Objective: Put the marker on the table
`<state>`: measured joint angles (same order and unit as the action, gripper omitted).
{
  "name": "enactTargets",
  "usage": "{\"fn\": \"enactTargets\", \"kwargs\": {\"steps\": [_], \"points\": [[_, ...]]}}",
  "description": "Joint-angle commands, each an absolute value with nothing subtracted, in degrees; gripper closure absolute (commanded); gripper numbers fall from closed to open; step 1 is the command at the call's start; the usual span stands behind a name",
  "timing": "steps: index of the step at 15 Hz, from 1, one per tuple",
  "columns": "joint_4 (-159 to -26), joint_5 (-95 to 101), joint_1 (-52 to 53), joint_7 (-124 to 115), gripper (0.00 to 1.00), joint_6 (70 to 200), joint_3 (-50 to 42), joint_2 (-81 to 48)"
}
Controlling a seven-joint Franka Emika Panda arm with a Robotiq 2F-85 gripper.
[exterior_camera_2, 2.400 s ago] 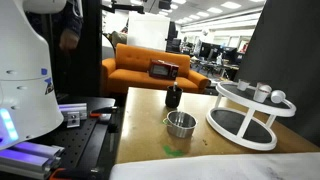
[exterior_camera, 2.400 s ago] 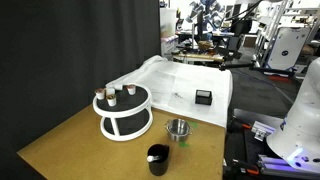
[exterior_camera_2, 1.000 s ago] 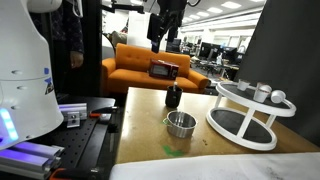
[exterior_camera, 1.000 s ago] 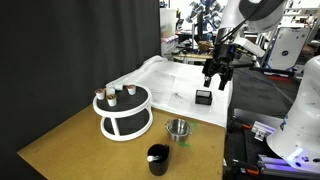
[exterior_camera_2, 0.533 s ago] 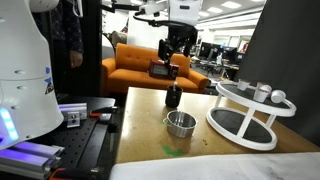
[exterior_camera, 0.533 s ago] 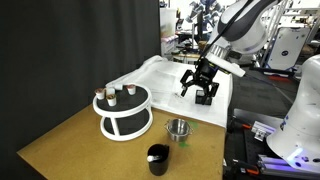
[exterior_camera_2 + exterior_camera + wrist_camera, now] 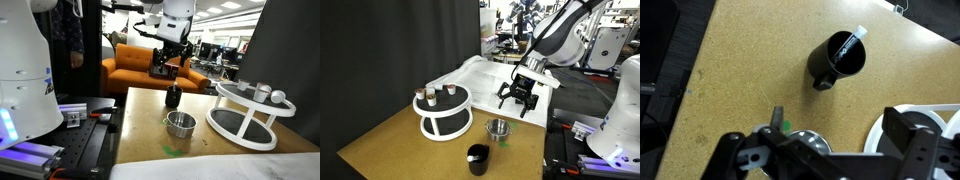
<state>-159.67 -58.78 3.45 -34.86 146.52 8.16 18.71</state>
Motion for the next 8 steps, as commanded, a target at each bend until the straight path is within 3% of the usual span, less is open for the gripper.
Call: {"fn": "enactTargets", "kwargs": {"steps": [1, 8], "points": [[-159.65, -58.64, 3.33, -35.01, 0.00, 146.39, 8.20, 18.79], [-157.47, -77.40, 5.81, -31.62, 0.00, 146.89, 7.57, 13.06]]}}
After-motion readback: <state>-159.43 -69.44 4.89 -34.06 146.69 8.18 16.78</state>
